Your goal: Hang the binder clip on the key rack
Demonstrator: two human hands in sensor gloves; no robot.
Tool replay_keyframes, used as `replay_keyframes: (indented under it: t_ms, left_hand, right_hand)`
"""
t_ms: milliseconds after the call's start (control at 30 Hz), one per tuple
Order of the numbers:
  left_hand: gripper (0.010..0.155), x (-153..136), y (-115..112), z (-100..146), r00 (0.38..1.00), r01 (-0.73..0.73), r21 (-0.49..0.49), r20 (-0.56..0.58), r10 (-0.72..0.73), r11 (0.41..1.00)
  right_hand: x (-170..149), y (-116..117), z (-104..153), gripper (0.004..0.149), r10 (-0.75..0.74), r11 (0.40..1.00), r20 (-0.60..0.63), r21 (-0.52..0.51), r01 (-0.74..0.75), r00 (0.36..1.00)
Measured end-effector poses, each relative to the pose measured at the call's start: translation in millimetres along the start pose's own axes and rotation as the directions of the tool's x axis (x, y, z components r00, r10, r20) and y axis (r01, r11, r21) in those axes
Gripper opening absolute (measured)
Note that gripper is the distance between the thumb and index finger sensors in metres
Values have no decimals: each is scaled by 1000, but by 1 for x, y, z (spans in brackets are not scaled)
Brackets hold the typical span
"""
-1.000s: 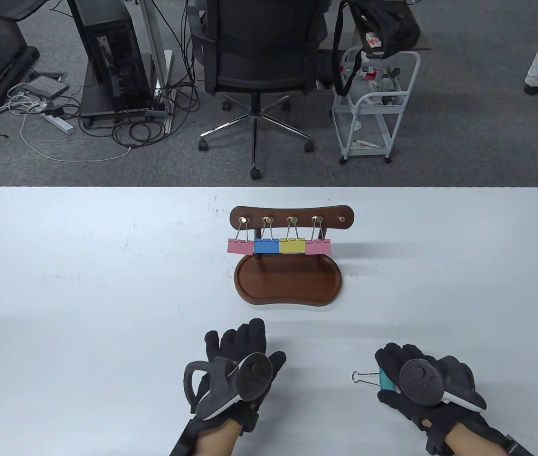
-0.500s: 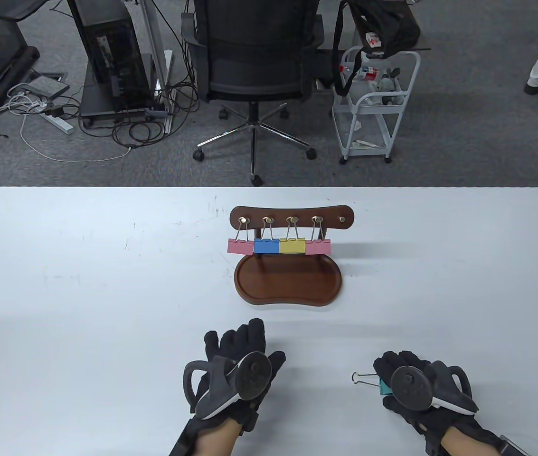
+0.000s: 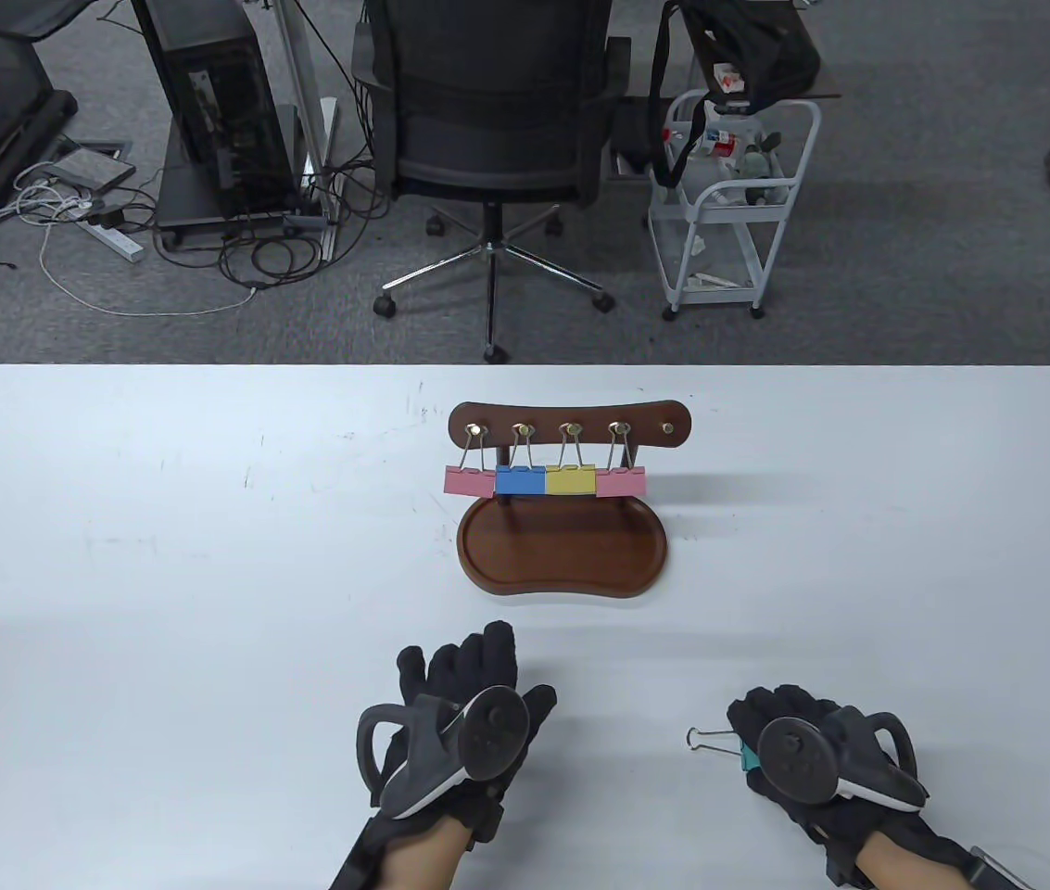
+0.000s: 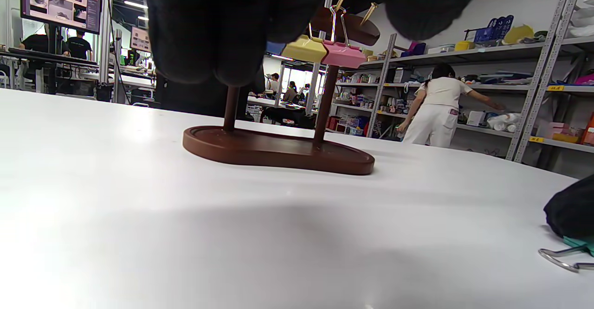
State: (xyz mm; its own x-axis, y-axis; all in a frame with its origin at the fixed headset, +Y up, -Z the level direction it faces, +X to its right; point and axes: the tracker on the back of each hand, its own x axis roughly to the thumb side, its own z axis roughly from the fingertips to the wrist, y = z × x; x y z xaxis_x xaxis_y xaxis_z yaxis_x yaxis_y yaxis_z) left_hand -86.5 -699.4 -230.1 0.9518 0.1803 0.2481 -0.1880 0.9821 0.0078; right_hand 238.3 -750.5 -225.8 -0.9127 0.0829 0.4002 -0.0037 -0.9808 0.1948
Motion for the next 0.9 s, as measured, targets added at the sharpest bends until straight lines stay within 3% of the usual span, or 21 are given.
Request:
replay_keyframes:
  t_ms: [400,900]
  left_hand:
    - [82,0,0,0,1000,-2,1,0,2,1000]
    - [82,0,0,0,1000,-7,3,2,7,1000]
  right_hand:
    - [0,0,-2,72,7,999,11,-35,-7,1000]
    - [3,-28,-4,71,-32,992,-1,-126,32,999]
